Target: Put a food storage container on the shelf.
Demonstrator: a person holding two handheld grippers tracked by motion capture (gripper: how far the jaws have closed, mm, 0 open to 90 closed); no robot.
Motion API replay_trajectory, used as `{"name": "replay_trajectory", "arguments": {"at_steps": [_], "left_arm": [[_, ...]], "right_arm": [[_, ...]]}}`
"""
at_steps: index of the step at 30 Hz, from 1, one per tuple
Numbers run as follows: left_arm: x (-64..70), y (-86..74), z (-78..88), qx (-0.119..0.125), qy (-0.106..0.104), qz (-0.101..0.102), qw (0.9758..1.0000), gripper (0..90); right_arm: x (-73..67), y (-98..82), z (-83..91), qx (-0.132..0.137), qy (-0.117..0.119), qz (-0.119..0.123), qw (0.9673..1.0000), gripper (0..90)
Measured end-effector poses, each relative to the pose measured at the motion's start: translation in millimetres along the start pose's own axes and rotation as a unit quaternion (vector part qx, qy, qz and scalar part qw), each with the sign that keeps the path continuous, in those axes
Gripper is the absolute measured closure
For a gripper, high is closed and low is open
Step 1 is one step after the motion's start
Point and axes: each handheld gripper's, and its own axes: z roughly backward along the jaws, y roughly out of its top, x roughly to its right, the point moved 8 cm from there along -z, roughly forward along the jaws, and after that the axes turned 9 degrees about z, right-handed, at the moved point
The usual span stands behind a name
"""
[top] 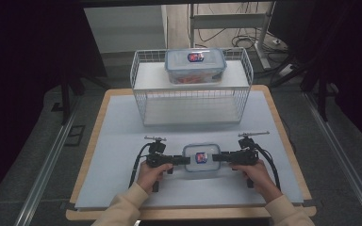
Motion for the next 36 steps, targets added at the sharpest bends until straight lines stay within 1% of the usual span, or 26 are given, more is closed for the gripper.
{"name": "replay_trajectory", "arguments": {"at_steps": [7,8,10,14,17,20,24,31,32,34,36], "left_arm": [[1.0,0.1,0.4,0.004,0.005,-0.008,1.0000,54.0],[1.1,0.1,0.5,0.004,0.006,-0.008,0.9999,54.0],[1.1,-0.1,1.0,0.004,0.006,-0.011,0.9999,54.0],[3.3,0.4,2.6,0.008,0.004,-0.013,0.9999,54.0],[6.5,1.6,5.8,0.012,0.004,-0.021,0.9997,54.0],[8.8,2.7,8.1,0.015,0.004,-0.024,0.9996,54.0],[12.9,4.2,11.9,0.022,0.006,-0.034,0.9992,54.0],[17.7,6.3,16.5,0.027,0.007,-0.045,0.9986,53.9],[19.7,7.1,18.0,0.031,0.007,-0.049,0.9983,53.8],[20.6,7.4,18.7,0.031,0.007,-0.050,0.9982,53.8],[23.6,8.0,19.8,0.035,0.007,-0.052,0.9980,53.6]], "right_arm": [[0.0,-0.1,0.4,0.006,0.002,-0.001,1.0000,50.9],[-0.4,-0.1,0.7,0.006,0.004,-0.004,1.0000,51.1],[-0.5,0.0,0.6,0.007,0.003,0.000,1.0000,51.1],[-2.2,0.8,1.4,0.009,0.003,0.000,0.9999,51.1],[-5.4,4.0,4.1,0.015,0.002,0.009,0.9998,51.3],[-8.5,6.4,6.0,0.021,0.004,0.014,0.9997,51.5],[-12.2,8.3,7.5,0.025,0.005,0.017,0.9995,51.5],[-17.3,12.2,10.1,0.032,0.000,0.031,0.9990,51.6],[-19.5,13.7,11.5,0.033,-0.002,0.037,0.9988,51.5],[-20.6,14.6,12.1,0.035,-0.003,0.039,0.9986,51.6],[-23.5,16.9,14.4,0.037,-0.007,0.047,0.9982,51.5]]}}
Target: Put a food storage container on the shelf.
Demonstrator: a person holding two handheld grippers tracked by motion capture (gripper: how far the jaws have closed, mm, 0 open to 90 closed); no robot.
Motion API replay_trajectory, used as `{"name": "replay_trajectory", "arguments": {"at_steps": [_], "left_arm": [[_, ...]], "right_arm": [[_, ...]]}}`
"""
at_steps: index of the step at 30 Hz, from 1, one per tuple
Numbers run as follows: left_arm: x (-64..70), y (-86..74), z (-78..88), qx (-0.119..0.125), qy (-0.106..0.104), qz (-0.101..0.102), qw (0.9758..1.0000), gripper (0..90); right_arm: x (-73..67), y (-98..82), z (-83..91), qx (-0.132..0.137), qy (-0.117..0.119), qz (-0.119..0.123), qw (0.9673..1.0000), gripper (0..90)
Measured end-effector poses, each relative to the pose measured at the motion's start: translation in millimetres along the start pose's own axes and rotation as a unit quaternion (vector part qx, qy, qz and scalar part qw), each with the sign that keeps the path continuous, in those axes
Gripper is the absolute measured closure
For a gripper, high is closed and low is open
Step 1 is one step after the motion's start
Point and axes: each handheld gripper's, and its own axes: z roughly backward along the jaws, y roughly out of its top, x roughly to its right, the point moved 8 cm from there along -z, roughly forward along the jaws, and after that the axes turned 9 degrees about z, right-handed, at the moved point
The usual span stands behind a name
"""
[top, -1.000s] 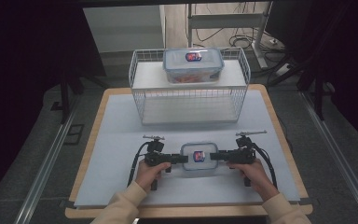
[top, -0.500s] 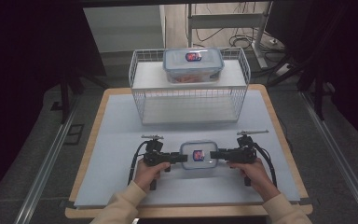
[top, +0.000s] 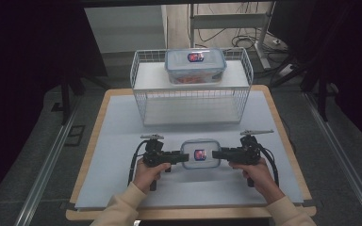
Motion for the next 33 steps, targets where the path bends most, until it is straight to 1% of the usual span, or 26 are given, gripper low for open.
{"name": "replay_trajectory", "arguments": {"at_steps": [5,6,8,11,14,17,18,21,24,30,33], "left_arm": [[3.5,0.6,2.1,0.003,0.000,-0.005,1.0000,53.4],[4.6,1.0,2.6,0.005,-0.001,-0.004,1.0000,53.4],[7.0,2.7,4.2,0.008,0.000,-0.008,0.9999,53.4],[8.1,3.3,4.9,0.007,0.002,-0.013,0.9999,53.4],[9.8,3.8,5.7,0.007,0.000,-0.014,0.9999,53.4],[11.8,5.0,7.2,0.012,0.000,-0.014,0.9998,53.4],[13.1,5.3,8.6,0.012,0.002,-0.019,0.9997,53.4],[14.1,6.5,9.5,0.014,0.001,-0.018,0.9997,53.4],[14.7,8.5,10.8,0.014,0.001,-0.023,0.9996,53.4],[15.0,11.5,11.7,0.013,-0.002,-0.021,0.9997,53.4],[14.5,15.5,10.3,0.011,0.000,-0.023,0.9997,53.4]], "right_arm": [[-3.5,2.7,3.3,0.002,-0.003,0.011,0.9999,51.5],[-4.4,3.8,3.9,0.004,-0.004,0.013,0.9999,51.5],[-6.6,6.1,5.5,0.007,-0.006,0.019,0.9998,51.5],[-7.2,7.2,6.4,0.010,-0.004,0.019,0.9998,51.5],[-8.3,8.3,8.2,0.009,-0.006,0.022,0.9997,51.5],[-10.2,10.6,9.5,0.012,-0.007,0.025,0.9996,51.5],[-11.0,11.6,10.1,0.014,-0.006,0.026,0.9995,51.5],[-11.9,12.8,10.5,0.016,-0.007,0.027,0.9995,51.5],[-12.9,14.4,10.8,0.017,-0.008,0.028,0.9994,51.5],[-14.5,18.1,11.8,0.019,-0.009,0.030,0.9993,51.6],[-12.2,20.0,11.7,0.019,-0.010,0.030,0.9993,51.6]]}}
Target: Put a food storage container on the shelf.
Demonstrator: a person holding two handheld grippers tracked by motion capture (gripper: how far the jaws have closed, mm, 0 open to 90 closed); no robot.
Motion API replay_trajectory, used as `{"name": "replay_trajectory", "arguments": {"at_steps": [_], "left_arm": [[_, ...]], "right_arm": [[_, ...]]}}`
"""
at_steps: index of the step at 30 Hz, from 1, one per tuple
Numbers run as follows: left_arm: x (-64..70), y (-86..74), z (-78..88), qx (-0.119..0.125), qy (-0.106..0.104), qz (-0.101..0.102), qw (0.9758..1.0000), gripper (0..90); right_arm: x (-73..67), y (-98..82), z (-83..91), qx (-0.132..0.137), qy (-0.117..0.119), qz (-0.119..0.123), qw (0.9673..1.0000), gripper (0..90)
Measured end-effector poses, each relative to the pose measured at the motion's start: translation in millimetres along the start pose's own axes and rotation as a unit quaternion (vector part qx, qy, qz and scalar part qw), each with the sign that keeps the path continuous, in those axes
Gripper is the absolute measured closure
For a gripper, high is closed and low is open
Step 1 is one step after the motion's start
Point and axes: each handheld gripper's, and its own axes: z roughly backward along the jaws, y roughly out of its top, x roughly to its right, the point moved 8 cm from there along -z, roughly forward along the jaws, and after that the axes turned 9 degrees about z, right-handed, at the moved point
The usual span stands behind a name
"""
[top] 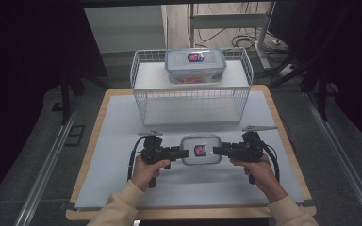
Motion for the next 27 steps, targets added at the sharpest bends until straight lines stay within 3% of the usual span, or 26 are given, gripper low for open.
{"name": "replay_trajectory", "arguments": {"at_steps": [4,10,27], "left_arm": [[-0.3,8.6,-2.5,-0.003,0.001,-0.002,1.0000,53.4],[0.0,23.7,-2.0,0.001,-0.003,-0.004,1.0000,53.4],[16.9,56.9,9.5,0.015,-0.007,-0.029,0.9994,53.4]], "right_arm": [[6.6,5.4,0.2,0.005,0.000,-0.009,0.9999,51.5],[10.8,18.6,1.2,0.007,-0.003,-0.002,1.0000,51.6],[7.1,54.5,13.9,0.027,-0.007,0.014,0.9995,52.0]]}}
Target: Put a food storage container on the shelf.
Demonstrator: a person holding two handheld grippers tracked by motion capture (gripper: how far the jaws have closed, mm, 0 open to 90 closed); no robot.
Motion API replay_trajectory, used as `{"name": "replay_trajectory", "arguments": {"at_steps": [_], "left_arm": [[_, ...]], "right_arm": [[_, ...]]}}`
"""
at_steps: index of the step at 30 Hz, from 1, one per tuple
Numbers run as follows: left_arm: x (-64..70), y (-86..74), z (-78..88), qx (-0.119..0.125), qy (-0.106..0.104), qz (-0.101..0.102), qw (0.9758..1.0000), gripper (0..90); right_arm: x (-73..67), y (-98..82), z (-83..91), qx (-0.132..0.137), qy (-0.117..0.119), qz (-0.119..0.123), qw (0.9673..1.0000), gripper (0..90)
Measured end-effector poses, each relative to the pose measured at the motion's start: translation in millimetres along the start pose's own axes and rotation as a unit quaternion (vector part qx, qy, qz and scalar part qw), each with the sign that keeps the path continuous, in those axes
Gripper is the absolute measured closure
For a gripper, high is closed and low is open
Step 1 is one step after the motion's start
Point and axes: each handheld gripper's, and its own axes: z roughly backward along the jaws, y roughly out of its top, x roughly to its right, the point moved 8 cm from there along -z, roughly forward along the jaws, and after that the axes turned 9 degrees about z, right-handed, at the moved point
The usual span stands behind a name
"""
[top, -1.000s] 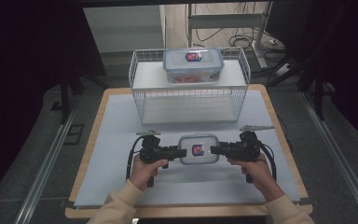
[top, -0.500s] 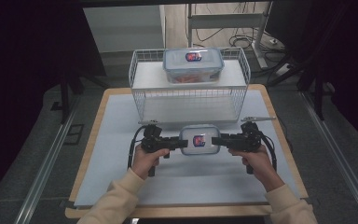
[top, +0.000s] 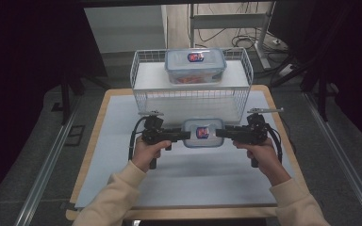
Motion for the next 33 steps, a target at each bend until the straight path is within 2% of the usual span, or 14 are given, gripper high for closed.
{"name": "replay_trajectory", "arguments": {"at_steps": [9,23,24,29,30,33], "left_arm": [[5.4,13.8,9.4,0.013,-0.001,-0.005,0.9999,53.4],[18.7,47.1,24.9,0.033,0.004,-0.030,0.9990,53.3],[20.3,53.3,26.9,0.036,0.003,-0.032,0.9988,53.3],[23.3,64.4,31.4,0.039,0.009,-0.039,0.9984,53.3],[24.4,69.5,33.6,0.042,0.005,-0.033,0.9985,53.3],[25.4,74.8,36.1,0.046,0.004,-0.035,0.9983,53.3]], "right_arm": [[-4.1,17.7,0.7,0.008,0.000,0.011,0.9999,52.0],[-10.3,56.1,5.6,0.022,-0.001,0.034,0.9992,52.0],[-10.6,62.5,6.3,0.024,-0.002,0.037,0.9990,52.0],[-10.3,74.4,6.3,0.027,0.001,0.037,0.9990,52.0],[-10.8,80.7,6.3,0.028,0.000,0.039,0.9988,52.0],[-11.5,87.5,6.4,0.030,-0.001,0.045,0.9985,52.0]]}}
